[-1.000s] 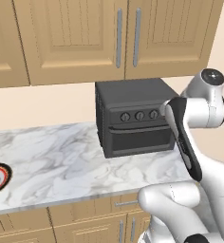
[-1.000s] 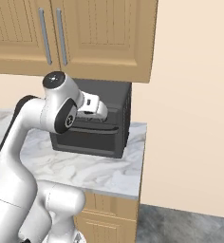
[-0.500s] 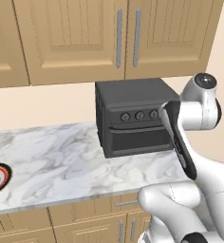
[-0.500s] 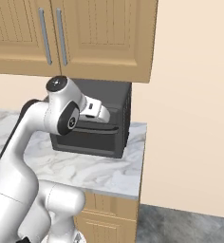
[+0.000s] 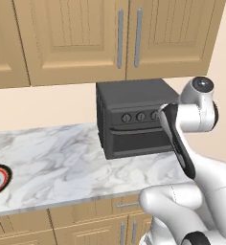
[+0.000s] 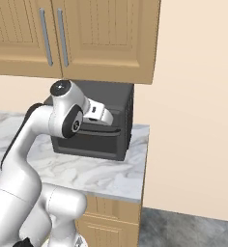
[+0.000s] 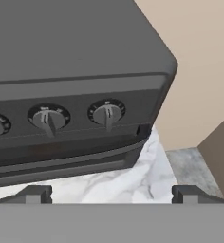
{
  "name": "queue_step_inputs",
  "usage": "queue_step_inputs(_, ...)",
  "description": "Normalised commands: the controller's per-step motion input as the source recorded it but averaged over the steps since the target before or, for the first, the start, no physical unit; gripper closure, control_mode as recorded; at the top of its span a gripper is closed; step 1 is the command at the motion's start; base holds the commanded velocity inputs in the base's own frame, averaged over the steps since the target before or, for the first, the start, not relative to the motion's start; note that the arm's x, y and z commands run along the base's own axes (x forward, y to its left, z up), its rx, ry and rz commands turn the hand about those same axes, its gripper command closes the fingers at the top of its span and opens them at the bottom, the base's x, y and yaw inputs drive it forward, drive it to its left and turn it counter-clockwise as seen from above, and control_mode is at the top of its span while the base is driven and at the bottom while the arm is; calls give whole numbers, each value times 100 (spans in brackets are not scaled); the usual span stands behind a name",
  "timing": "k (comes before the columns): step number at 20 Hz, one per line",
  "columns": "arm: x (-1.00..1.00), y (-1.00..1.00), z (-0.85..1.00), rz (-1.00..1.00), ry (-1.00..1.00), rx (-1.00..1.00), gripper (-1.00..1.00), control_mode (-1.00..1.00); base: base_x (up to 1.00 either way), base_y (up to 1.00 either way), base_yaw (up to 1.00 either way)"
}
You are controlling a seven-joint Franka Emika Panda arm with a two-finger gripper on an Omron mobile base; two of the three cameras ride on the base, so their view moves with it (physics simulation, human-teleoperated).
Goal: Pick up the bagel from the plate, place it on the toaster oven rack, close the door, and set the timer.
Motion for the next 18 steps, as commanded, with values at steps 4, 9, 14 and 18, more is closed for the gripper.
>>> queue_step_inputs(4,28,0,0,0,0,3,-100,-100,0,0,0)
queue_step_inputs(9,24,0,-3,0,0,2,-100,-100,0,0,0)
queue_step_inputs(14,23,-2,-6,0,0,2,-100,-100,0,0,0)
queue_step_inputs(18,16,-9,-15,0,0,2,-100,-100,0,0,0)
